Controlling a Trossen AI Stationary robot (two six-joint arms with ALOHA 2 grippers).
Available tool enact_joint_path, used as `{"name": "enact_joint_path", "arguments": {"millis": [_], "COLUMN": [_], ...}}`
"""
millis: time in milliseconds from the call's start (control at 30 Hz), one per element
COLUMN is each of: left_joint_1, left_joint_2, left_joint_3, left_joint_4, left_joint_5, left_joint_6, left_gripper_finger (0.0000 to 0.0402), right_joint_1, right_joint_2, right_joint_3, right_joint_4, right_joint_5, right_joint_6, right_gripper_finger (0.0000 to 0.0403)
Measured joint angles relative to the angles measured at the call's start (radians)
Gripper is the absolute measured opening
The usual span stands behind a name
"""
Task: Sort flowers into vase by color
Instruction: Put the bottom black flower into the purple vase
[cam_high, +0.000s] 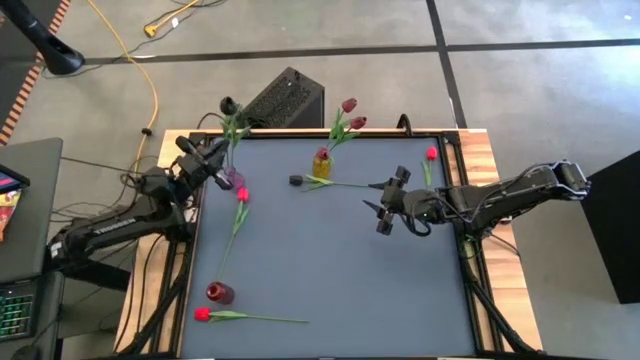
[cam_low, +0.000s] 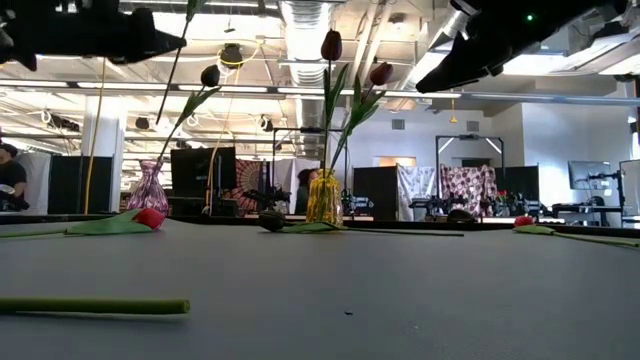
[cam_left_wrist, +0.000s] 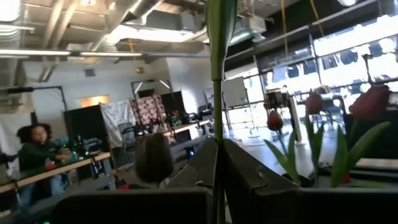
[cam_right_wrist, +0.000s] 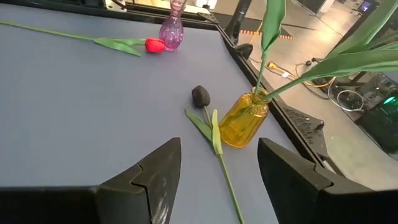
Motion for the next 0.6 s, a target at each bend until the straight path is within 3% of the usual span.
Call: {"name": "enact_joint_path", "arguments": {"millis": [300,600], "left_joint_1": [0.149,0.175], "left_joint_2": [0.0,0.0], "left_joint_3": [-0.062,-0.062], "left_joint_4": [0.037,-0.044], "left_joint_5": [0.112,0.14], "left_joint_6": [-0.124,-0.155], "left_gripper_finger": [0.0,0.0], "right_joint_1": [0.0,0.0], "right_joint_2": [0.0,0.0], "right_joint_3": [0.0,0.0], "right_joint_4": [-0.002,-0.005], "right_joint_5": [-0.001,-0.005], "right_joint_6": [0.0,0.001], "right_gripper_finger": [0.024,0.024]}}
